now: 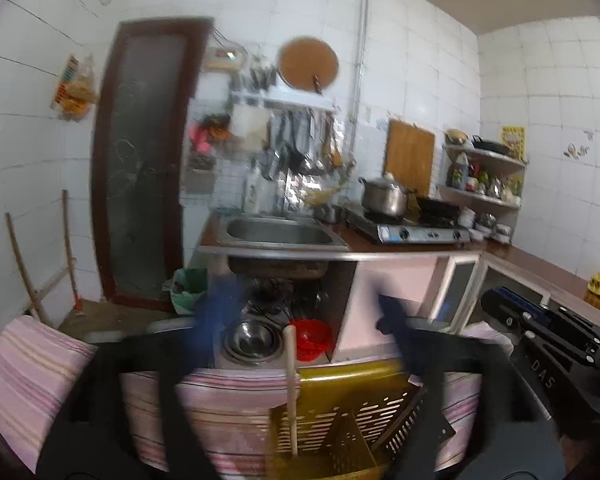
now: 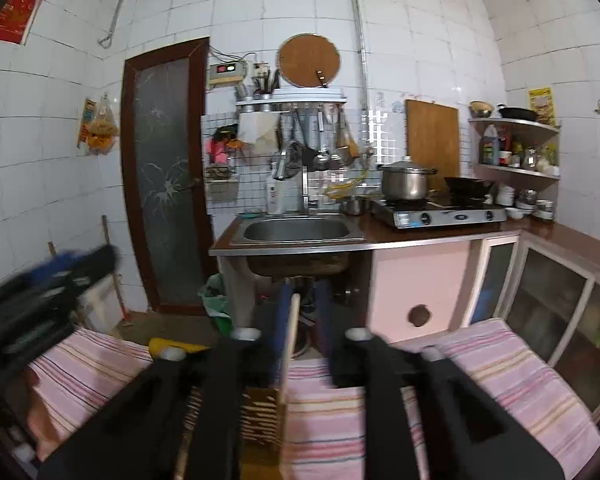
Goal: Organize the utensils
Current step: 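Open the left tool over the holder while the right tool releases its chopstick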
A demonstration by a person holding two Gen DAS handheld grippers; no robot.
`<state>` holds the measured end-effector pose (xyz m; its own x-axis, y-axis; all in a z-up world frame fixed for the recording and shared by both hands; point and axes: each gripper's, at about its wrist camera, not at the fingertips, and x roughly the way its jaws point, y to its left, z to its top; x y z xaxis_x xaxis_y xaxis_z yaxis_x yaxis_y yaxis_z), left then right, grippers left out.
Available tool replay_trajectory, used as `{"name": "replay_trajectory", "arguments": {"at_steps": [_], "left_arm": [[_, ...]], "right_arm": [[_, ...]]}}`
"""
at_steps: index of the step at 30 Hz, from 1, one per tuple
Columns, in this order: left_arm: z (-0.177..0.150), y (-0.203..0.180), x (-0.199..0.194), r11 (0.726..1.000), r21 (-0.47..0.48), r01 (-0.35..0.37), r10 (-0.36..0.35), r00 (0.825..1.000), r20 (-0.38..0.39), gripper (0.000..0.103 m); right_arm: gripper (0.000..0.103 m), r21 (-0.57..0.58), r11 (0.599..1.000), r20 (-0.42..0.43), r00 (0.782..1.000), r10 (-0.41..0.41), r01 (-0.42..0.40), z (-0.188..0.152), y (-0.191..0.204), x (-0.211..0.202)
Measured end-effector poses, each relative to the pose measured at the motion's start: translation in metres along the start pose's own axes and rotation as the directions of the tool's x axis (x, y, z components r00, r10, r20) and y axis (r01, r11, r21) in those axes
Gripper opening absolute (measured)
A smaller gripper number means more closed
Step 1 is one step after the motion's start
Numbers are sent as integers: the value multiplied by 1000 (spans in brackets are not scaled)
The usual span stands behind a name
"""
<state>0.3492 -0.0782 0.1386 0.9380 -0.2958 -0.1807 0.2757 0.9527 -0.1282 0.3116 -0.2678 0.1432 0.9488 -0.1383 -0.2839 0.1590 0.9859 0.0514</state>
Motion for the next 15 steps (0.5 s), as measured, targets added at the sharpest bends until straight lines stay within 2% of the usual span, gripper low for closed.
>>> {"name": "replay_trajectory", "arguments": {"at_steps": [1,2,5,8,12,15], "left_arm": [[2,2,-14,1000,-5,-22,22,999,38,98],[2,3,-25,999,-6,-36,36,998,56,98],[6,5,-46,1000,13,-28,29,999,-28,98],[0,8,-71,995,61,-81,85,994,-68,98],[-24,14,-106,989,110,-102,113,989,-98,98],[-48,21,-124,987,116,-111,127,983,-135,98]], "right_arm": [[64,15,1000,13,1000,-8,8,2,-6,-11],[65,18,1000,19,1000,-20,20,3,-9,-18],[68,14,998,-17,998,-63,64,0,-17,-38],[80,28,995,-42,995,-90,91,-15,-25,-60],[87,26,994,-89,991,-101,104,-47,-26,-85],[88,17,994,-120,987,-104,107,-72,-22,-99]]}}
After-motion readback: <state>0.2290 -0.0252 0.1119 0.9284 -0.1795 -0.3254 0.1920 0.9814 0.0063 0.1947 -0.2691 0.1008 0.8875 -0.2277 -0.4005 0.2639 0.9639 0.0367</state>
